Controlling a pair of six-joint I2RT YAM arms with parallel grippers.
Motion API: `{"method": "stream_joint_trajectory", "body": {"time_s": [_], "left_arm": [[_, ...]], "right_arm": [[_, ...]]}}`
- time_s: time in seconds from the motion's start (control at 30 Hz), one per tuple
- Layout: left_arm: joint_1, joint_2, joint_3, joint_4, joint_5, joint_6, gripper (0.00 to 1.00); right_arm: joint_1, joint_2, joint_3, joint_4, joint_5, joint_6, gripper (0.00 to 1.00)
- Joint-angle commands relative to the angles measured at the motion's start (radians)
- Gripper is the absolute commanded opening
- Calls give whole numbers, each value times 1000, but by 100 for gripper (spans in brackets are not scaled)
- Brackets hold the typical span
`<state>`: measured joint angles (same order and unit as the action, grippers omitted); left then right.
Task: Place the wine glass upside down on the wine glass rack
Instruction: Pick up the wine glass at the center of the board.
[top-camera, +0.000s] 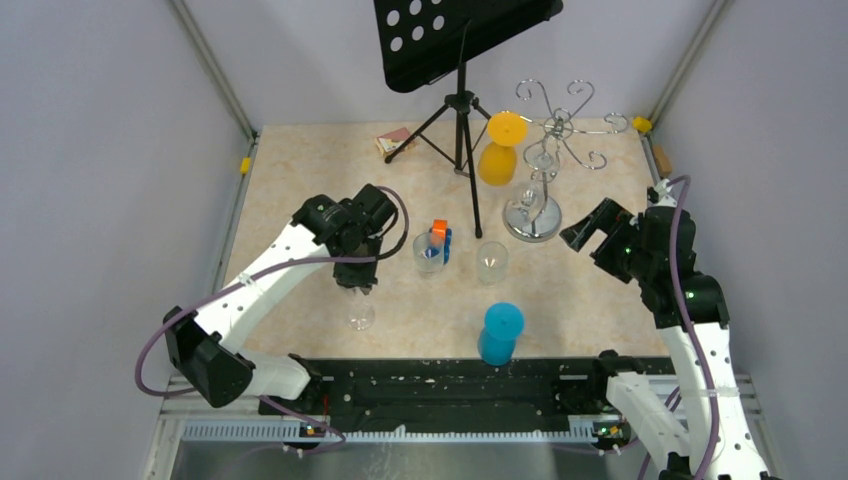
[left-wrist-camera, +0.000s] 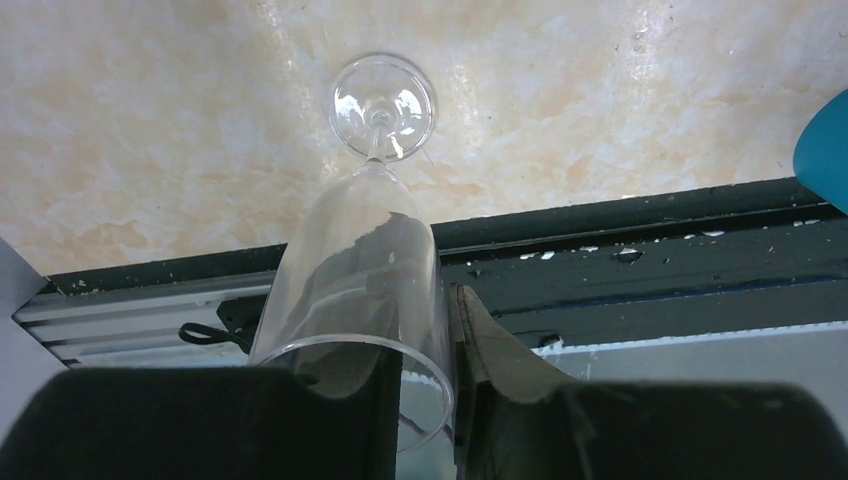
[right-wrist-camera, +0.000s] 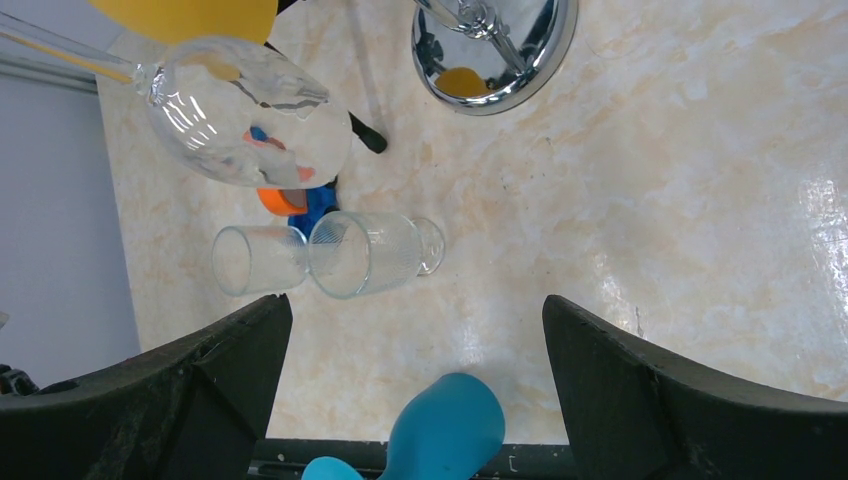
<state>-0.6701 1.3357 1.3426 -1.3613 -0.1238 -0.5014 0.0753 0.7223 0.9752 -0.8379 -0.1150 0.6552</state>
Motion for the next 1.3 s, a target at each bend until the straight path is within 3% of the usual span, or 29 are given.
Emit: {"method": "stream_joint_trajectory", "body": {"time_s": [0.0, 0.73, 0.97, 1.27], "left_arm": [[1, 20, 82, -19, 14, 29, 0], [0, 12, 511, 67, 118, 210, 0], [1, -62, 493, 257, 248, 208, 0], [0, -121, 444, 534, 436, 118, 0]], "right_arm": [[-5, 3, 39, 33, 13, -8, 99], [-5, 41, 177, 47, 17, -61, 98], [-6, 58, 230, 84, -30, -77, 98], [-6, 95, 283, 162, -203, -72, 95]]}}
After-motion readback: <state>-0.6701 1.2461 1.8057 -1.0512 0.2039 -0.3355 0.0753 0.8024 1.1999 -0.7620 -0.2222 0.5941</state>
